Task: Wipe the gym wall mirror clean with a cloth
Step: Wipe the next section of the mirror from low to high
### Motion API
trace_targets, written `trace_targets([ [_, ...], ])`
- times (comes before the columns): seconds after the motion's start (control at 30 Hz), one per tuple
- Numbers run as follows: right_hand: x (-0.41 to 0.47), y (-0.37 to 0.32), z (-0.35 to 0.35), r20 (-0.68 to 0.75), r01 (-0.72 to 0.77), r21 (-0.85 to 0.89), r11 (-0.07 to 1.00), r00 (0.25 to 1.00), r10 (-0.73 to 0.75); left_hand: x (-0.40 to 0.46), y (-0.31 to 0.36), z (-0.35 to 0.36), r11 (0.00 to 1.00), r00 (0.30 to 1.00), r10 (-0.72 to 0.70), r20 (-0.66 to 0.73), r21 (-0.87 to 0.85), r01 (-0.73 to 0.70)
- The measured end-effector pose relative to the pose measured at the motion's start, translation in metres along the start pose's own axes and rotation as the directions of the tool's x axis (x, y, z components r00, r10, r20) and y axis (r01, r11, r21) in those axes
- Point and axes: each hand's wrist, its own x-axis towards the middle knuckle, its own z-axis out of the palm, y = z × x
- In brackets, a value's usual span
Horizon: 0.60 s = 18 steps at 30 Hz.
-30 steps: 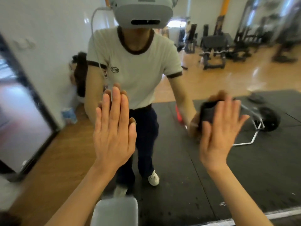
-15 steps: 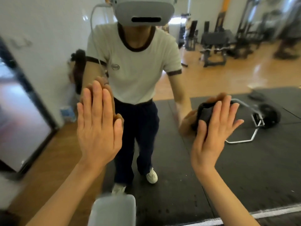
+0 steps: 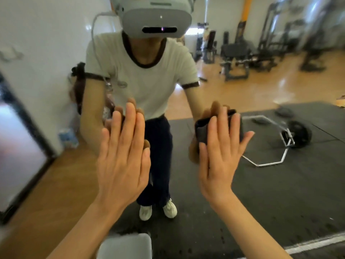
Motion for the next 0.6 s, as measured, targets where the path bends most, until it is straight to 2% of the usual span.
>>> trace_targets([
  [0.07, -0.022, -0.007, 0.01, 0.058, 0.181, -0.057, 0.982, 0.982, -0.178, -0.001, -0.001, 0.003, 1.0, 1.0, -0.004, -0.01, 0.012, 0.004],
  [0.2, -0.059, 0.003, 0.001, 0.177, 0.272, -0.124, 0.954, 0.952, -0.248, 0.0, -0.003, 0.004, 0.999, 1.0, 0.015, -0.024, 0.038, -0.014],
  [0.27, -0.024, -0.006, 0.001, 0.108, 0.235, -0.075, 0.969, 0.968, -0.226, 0.0, -0.003, 0.005, 0.999, 1.0, 0.016, -0.026, 0.045, -0.014],
  [0.37, 0.053, -0.026, 0.009, -0.14, 0.016, 0.093, 0.996, 0.99, -0.003, 0.0, -0.003, 0.005, 0.998, 1.0, 0.017, -0.017, 0.058, -0.016],
  [0.43, 0.06, -0.033, 0.013, -0.215, 0.008, 0.134, 0.991, 0.976, 0.021, 0.0, -0.002, 0.005, 0.997, 0.999, 0.021, -0.025, 0.072, -0.019],
  [0.47, 0.043, -0.033, 0.015, -0.189, 0.031, 0.106, 0.994, 0.982, -0.01, 0.0, -0.003, 0.005, 0.997, 0.999, 0.022, -0.031, 0.073, -0.02],
  [0.6, -0.066, -0.022, 0.011, 0.101, 0.143, -0.118, 0.983, 0.986, -0.131, -0.001, -0.002, 0.004, 0.997, 0.999, 0.033, -0.031, 0.077, -0.031],
])
